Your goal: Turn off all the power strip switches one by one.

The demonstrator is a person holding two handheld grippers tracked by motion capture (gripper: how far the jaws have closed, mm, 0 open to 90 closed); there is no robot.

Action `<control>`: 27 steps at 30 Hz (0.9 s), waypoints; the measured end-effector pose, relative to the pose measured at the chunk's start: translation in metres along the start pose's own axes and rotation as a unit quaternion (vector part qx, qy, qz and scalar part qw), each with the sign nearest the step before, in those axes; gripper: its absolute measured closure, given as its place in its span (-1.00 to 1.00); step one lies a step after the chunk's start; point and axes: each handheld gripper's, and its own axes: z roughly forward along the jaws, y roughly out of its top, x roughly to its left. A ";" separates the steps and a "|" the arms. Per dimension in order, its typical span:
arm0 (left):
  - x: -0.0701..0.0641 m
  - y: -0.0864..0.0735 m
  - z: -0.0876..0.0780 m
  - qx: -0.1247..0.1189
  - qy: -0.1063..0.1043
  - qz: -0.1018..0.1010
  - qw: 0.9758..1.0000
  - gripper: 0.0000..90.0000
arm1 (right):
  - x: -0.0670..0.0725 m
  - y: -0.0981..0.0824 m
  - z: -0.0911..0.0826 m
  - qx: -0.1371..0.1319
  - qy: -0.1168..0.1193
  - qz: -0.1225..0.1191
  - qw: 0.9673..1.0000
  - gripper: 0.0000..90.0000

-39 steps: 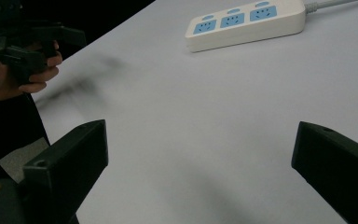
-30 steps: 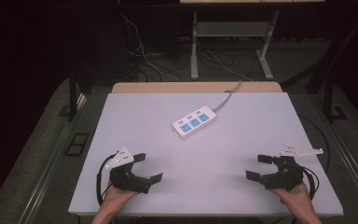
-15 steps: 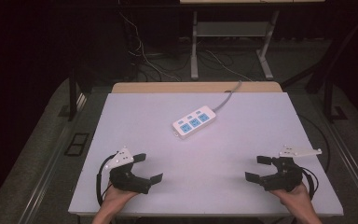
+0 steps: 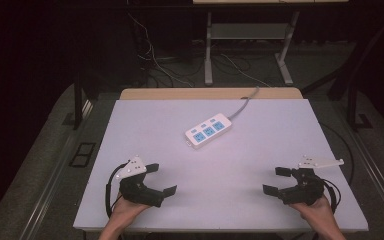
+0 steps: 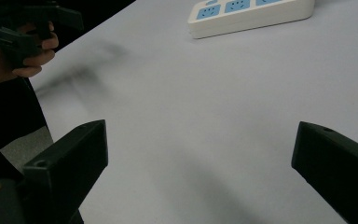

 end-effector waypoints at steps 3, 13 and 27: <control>-0.001 0.003 0.001 0.004 -0.002 0.003 1.000 -1.00 | 0.000 0.000 0.000 0.000 0.000 0.000 1.000 -0.92; 0.003 0.018 0.010 0.022 -0.006 0.016 1.000 -1.00 | 0.000 0.000 0.001 0.004 -0.001 0.000 1.000 -0.92; 0.010 0.044 0.026 0.047 -0.016 0.035 0.998 -1.00 | 0.000 0.000 0.001 0.007 -0.005 -0.003 1.000 -0.92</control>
